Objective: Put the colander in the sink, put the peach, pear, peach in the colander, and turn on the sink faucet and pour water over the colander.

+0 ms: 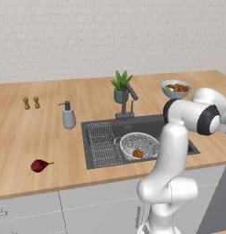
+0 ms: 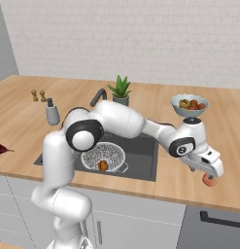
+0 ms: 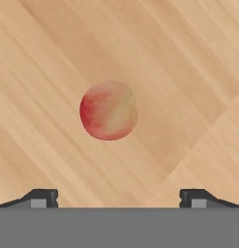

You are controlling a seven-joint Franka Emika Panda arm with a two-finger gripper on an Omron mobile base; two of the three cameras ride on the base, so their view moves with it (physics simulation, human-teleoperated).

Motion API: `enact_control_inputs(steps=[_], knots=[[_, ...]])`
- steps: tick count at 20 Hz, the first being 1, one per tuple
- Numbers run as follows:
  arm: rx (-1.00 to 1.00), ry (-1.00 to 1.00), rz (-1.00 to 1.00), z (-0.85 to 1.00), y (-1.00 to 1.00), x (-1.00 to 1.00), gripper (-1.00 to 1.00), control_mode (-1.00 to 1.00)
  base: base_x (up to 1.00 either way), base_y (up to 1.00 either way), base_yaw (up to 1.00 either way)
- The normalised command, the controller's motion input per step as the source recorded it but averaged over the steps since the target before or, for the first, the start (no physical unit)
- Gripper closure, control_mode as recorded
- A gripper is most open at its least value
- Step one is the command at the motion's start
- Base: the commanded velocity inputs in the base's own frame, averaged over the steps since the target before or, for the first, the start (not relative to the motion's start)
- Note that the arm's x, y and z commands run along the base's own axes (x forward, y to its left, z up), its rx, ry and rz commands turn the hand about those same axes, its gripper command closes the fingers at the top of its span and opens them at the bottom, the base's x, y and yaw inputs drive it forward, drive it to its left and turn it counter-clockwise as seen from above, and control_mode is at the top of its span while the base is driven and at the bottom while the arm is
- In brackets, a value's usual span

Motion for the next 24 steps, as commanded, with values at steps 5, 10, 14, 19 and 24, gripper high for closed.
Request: enact_control_inputs(steps=[5,10,14,19,24], knots=[[0.00,0.01,0.00,-0.10,-0.23,0.35,-1.00,-1.00,0.00,0.00,0.00],[0.04,0.00,0.00,-0.16,-0.20,0.24,-1.00,-1.00,0.00,0.00,0.00],[0.06,0.00,0.00,-0.25,-0.19,0.15,-1.00,-1.00,0.00,0.00,0.00],[0.04,0.00,0.00,-0.26,-0.18,0.02,-1.00,-1.00,0.00,0.00,0.00],[0.06,0.04,0.00,-0.20,0.00,0.00,-1.00,-1.00,0.00,0.00,0.00]])
